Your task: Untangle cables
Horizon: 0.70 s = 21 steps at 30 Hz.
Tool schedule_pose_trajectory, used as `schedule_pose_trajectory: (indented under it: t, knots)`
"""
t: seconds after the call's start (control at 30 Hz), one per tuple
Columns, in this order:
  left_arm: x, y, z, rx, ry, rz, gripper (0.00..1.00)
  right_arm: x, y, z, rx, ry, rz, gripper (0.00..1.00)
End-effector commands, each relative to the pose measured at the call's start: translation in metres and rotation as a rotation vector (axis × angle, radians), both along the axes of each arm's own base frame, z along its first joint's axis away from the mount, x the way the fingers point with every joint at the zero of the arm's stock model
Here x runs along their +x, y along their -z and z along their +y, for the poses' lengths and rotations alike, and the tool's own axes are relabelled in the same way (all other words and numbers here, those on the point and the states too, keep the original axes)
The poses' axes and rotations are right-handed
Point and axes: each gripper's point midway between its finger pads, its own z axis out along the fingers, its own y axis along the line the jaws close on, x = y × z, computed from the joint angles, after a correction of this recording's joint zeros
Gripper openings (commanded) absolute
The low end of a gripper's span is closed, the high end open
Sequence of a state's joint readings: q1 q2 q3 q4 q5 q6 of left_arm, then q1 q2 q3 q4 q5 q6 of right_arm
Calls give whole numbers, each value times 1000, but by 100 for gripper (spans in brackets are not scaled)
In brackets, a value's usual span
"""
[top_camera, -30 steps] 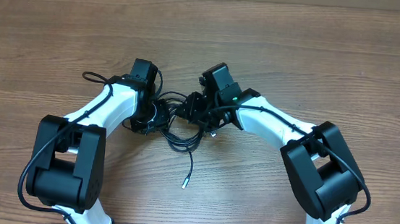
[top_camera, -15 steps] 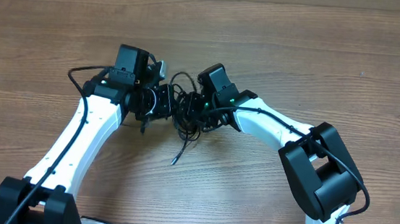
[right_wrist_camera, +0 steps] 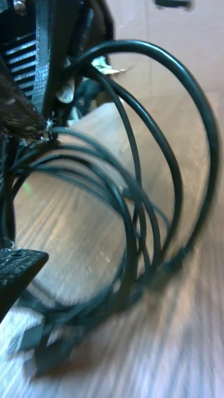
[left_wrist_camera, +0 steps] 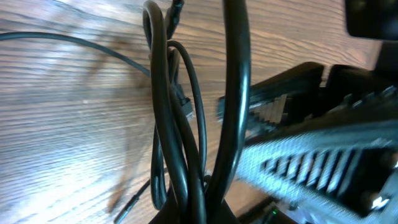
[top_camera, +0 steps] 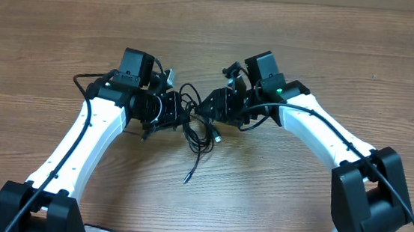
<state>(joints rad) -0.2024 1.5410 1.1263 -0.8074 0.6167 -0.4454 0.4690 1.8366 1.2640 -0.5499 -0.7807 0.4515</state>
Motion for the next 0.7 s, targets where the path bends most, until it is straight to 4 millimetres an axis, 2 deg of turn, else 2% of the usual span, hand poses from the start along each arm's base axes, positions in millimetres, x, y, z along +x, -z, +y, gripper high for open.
schedule_pose_trajectory:
  t: [0.0,0.1,0.27,0.33,0.4,0.53,0.6,0.63,0.67]
  knots:
    - [-1,-15,-17,-120,57,-16,4,-11,13,11,-61,16,40,54]
    - [1,-25,-26,-184,82,-42,4,-13,26,17,-86,31,73,54]
    - [2,-25,-26,-185,82,-45,4,-8,19,30,-47,46,50,53]
    - [5,-29,-28,-202,85,-62,4,-8,19,30,-47,46,50,40]
    - [9,-36,-31,-242,97,-87,4,-9,19,31,-48,42,52,36]
    - [17,-67,-37,-415,138,-155,4,-15,21,37,-59,27,44,34]
    - [17,-79,-37,-482,161,-169,4,-16,24,38,-84,32,32,23]
    - [17,-81,-34,-496,158,-168,4,-16,23,37,-81,49,55,9]
    - [18,-81,-32,-498,151,-166,4,-15,23,36,-74,58,68,6]
